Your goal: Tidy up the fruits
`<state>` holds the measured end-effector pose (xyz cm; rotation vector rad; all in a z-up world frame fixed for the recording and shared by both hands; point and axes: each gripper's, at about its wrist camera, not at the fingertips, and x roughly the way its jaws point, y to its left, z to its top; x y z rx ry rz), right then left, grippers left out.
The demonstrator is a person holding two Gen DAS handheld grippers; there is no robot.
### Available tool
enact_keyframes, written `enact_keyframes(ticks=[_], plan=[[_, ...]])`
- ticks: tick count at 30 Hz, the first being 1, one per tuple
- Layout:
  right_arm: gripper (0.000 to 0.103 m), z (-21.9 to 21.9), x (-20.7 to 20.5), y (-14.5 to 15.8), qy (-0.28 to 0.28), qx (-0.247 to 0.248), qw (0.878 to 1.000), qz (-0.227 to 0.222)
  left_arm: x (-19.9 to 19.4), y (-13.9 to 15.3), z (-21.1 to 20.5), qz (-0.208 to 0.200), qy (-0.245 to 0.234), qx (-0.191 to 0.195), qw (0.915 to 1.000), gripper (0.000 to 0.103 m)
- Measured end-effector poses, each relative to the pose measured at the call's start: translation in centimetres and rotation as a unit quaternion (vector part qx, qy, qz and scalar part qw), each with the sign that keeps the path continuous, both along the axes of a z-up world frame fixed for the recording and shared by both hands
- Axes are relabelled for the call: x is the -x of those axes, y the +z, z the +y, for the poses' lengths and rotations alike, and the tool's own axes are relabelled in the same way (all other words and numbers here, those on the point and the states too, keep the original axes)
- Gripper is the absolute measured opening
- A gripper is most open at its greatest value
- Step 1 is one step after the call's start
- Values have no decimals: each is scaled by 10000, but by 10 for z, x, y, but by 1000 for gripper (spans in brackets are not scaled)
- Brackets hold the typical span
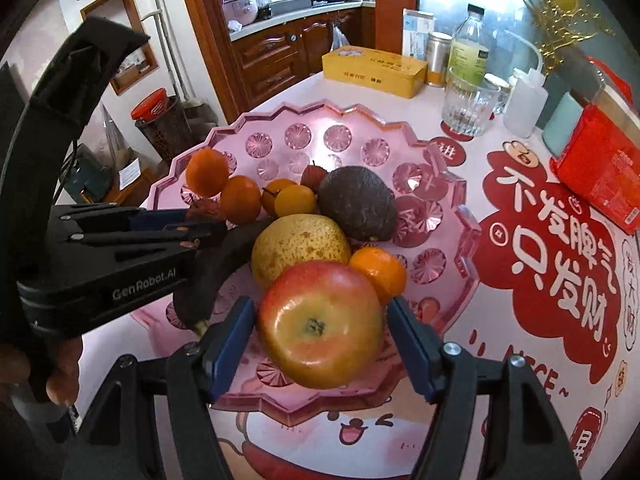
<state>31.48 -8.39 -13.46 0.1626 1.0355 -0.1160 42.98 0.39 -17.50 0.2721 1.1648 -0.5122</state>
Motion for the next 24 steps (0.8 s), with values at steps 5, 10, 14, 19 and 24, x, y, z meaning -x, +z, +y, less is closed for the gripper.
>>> enact_keyframes(ticks=[5,10,14,19,24], plan=[[70,-8,3,10,-148,-130,9996,-177,7,13,3,-248,5,29,9997,67],[70,-12,7,13,-233,-194,9993,-202,14,22,4,-365,-11,-5,9993,76],[70,-13,11,17,-274,-230,9991,-235,19,27,7,-360,12,17,9994,82],[70,-12,18,25,-292,-209,9988,-319,28,36,10,-396,-8,52,9992,87],[70,-9,31,35,-302,-165,9986,-399,40,49,17,-458,-24,157,9988,89]])
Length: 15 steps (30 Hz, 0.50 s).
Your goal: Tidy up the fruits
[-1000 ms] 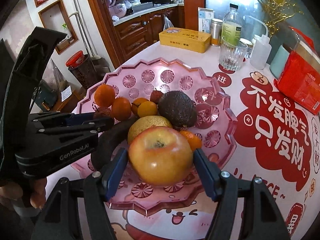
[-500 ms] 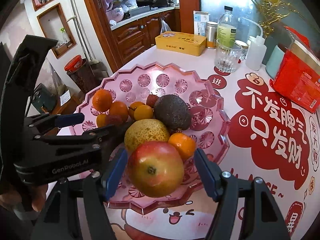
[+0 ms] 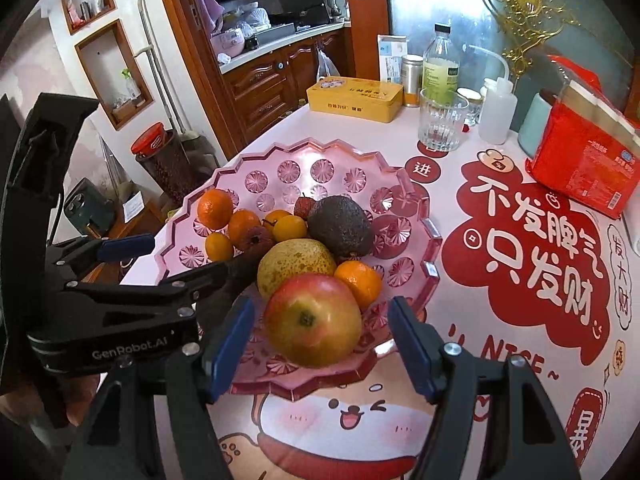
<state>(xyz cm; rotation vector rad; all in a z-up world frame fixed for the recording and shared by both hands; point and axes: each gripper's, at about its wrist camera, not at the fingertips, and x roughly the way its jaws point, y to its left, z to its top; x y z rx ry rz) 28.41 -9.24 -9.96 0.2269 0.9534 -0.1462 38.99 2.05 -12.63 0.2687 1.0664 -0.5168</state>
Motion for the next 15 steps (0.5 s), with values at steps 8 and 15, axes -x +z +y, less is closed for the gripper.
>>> enact_keyframes(ticks=[8,15], plan=[[70,1,26,19,-79,-62,9998,-149,34,27,12,-238,-78,25,9997,95],[70,2,54,34,-197,-83,9995,-222,67,48,20,-350,-190,88,9992,97]])
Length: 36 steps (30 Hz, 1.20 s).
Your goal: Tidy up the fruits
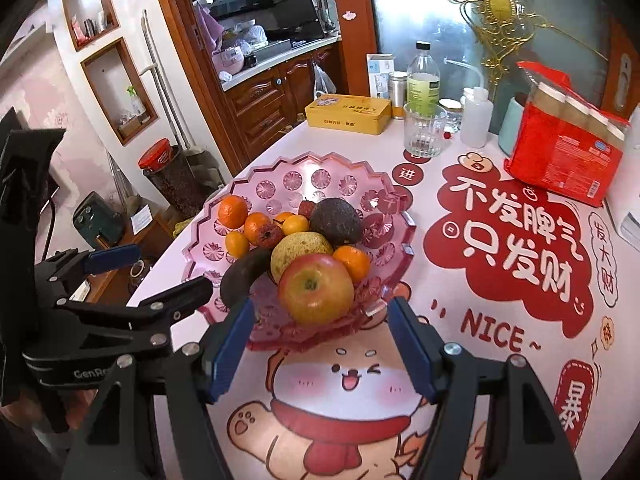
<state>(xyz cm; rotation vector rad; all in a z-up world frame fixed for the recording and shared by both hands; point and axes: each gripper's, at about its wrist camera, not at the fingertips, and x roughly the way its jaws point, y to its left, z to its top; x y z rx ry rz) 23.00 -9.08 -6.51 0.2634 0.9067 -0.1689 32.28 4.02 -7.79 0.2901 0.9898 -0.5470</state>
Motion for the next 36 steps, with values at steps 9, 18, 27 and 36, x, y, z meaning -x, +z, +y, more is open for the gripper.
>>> enact_keyframes(ticks=[9,18,27,36], plan=[[70,-6,44,17,-476,-40,9986,209,45,20,3,33,-297,65,9995,97],[70,-11,91,33,-1016,-111,9944,263,88,53,-12,-189,-836,234,9960,98],[70,-16,123,56,-1509,187,9882,157,106,73,-26,-212,-959,436,9942,98],[70,-16,133,63,-1567,369,9869,143,112,77,-27,-225,-749,453,9959,98]])
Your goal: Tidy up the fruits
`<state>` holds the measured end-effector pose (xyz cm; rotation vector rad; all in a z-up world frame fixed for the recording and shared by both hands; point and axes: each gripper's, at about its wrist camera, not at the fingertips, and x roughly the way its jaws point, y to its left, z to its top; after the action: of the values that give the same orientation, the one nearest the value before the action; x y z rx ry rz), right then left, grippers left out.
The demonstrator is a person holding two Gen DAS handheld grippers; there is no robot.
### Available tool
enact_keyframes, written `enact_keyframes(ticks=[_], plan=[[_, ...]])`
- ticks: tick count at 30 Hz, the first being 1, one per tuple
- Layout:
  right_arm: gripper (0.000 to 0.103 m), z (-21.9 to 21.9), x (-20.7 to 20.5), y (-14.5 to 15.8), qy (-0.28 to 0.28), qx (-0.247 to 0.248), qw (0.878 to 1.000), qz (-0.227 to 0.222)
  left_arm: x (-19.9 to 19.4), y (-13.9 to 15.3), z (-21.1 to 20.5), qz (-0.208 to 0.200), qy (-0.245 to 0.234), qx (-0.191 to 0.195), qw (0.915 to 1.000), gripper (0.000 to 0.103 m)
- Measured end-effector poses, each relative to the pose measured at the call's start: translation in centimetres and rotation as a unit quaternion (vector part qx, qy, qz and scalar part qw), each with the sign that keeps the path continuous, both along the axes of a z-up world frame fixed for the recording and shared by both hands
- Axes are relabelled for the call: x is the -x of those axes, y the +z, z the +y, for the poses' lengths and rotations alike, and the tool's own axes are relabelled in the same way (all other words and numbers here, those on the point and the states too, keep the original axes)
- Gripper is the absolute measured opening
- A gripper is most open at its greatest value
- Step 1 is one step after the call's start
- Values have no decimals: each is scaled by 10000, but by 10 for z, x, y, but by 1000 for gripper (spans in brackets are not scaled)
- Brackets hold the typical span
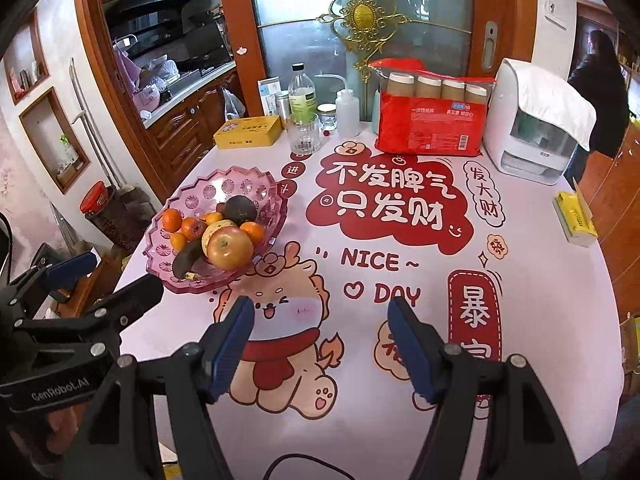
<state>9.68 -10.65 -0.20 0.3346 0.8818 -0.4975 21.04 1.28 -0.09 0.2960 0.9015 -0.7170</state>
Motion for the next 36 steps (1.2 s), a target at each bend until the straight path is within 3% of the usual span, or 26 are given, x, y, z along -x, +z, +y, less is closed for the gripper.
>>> enact_keyframes(ticks=[36], plan=[[70,-1,-18,-1,210,79,9997,12,-13,-3,-4,-24,509,-164,9986,98]])
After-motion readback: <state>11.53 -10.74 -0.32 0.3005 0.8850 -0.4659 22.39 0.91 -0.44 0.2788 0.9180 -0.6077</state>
